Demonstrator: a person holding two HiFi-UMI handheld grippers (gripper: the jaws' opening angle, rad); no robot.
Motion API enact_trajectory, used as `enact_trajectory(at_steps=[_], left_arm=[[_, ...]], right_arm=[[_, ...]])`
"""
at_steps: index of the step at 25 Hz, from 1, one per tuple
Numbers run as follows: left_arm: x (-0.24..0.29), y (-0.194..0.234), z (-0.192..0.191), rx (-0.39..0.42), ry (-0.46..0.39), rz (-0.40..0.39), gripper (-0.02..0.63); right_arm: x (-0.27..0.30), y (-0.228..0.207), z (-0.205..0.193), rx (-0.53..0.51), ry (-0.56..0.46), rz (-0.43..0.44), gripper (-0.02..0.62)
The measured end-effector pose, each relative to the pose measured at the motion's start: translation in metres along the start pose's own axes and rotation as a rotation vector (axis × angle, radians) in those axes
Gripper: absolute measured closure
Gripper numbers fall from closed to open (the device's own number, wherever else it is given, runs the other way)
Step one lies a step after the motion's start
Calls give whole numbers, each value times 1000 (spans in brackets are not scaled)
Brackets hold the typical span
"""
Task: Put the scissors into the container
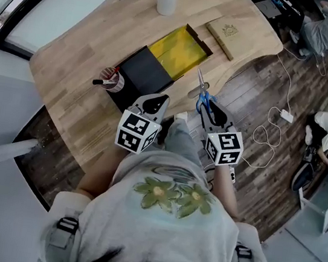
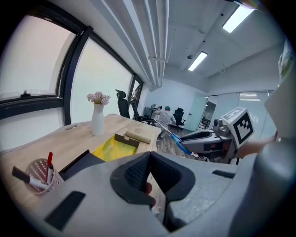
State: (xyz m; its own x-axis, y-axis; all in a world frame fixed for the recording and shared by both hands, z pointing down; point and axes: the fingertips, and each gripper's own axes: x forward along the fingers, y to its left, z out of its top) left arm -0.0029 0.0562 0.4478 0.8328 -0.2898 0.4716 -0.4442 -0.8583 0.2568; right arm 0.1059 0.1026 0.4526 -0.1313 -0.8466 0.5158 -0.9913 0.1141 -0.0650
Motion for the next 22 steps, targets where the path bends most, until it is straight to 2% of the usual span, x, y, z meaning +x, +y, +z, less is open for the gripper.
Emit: enact_trajectory(at_steps=[8, 22], left_arm=[[30, 17, 20, -18, 11, 37, 600], [51, 54, 42, -71, 15, 149, 600]], right_arm=[[38, -37, 26, -23, -1, 41, 508], [88, -59, 48, -69, 20, 148, 508]])
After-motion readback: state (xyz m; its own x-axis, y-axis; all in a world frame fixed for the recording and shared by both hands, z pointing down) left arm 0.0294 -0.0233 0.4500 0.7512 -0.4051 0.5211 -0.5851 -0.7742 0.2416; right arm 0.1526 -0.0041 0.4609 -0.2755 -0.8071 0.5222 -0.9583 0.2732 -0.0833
